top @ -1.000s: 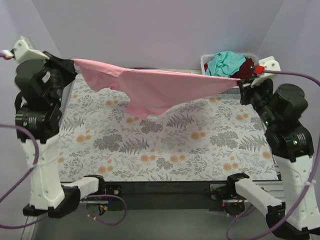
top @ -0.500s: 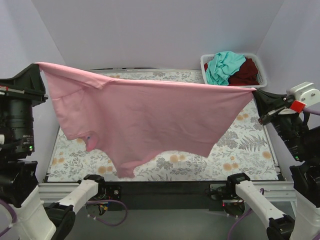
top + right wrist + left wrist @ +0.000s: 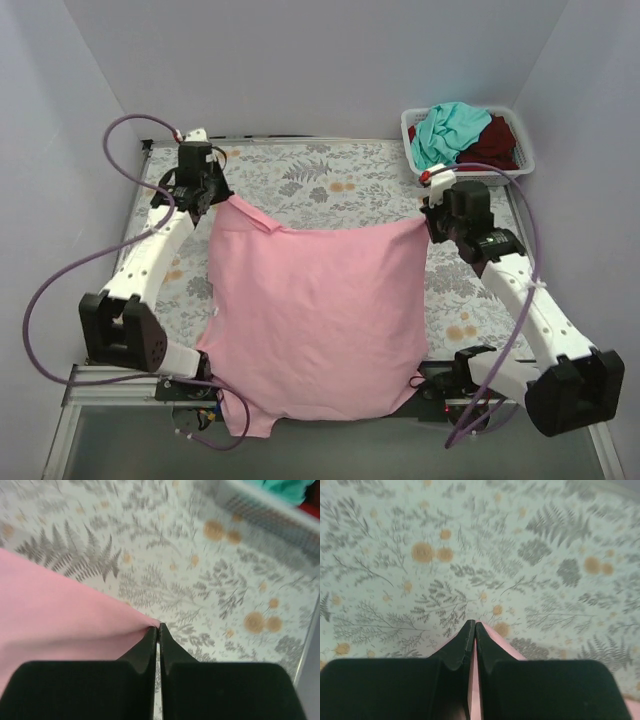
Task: Fold and stack the t-shirts
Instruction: Flatten the tshirt out
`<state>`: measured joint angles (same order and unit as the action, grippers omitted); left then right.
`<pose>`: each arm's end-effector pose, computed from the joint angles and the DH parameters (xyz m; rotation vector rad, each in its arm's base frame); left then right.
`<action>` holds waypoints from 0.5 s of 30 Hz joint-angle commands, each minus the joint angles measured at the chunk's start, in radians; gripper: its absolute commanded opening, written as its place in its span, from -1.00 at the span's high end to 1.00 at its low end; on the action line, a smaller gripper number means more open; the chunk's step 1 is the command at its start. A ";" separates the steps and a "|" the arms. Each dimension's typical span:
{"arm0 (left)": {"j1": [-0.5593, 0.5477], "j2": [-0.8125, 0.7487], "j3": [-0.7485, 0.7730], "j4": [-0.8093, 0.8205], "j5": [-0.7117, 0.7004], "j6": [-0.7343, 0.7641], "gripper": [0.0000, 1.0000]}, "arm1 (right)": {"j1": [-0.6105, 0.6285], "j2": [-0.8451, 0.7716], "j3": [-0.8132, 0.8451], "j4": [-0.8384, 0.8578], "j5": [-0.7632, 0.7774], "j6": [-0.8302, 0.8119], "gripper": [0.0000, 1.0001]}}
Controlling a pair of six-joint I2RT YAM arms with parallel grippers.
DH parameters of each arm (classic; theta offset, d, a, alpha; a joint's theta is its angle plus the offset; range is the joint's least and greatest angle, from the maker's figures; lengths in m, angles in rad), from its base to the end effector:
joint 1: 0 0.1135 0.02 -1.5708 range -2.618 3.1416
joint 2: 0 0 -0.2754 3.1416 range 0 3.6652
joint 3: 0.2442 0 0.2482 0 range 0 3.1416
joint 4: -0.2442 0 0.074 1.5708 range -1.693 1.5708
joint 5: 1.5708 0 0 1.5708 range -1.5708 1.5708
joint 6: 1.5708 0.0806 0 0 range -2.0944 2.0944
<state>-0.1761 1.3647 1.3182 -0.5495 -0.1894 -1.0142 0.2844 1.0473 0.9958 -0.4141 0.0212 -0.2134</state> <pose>0.3313 -0.0435 0.3458 -0.9926 1.9572 -0.4789 0.2539 0.0724 0.3301 -0.4887 1.9768 0.0230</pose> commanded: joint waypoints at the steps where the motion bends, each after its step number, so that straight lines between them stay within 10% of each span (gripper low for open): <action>1: 0.012 0.069 -0.031 0.121 0.041 -0.021 1.00 | -0.004 0.075 -0.098 0.247 0.083 -0.011 0.97; 15: 0.089 0.445 0.045 0.163 0.183 -0.095 1.00 | -0.005 0.537 0.044 0.380 0.215 -0.026 0.97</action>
<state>-0.0986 1.8050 1.3094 -0.4160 -0.0479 -1.0901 0.2825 1.5677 0.9760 -0.1070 0.1783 -0.2211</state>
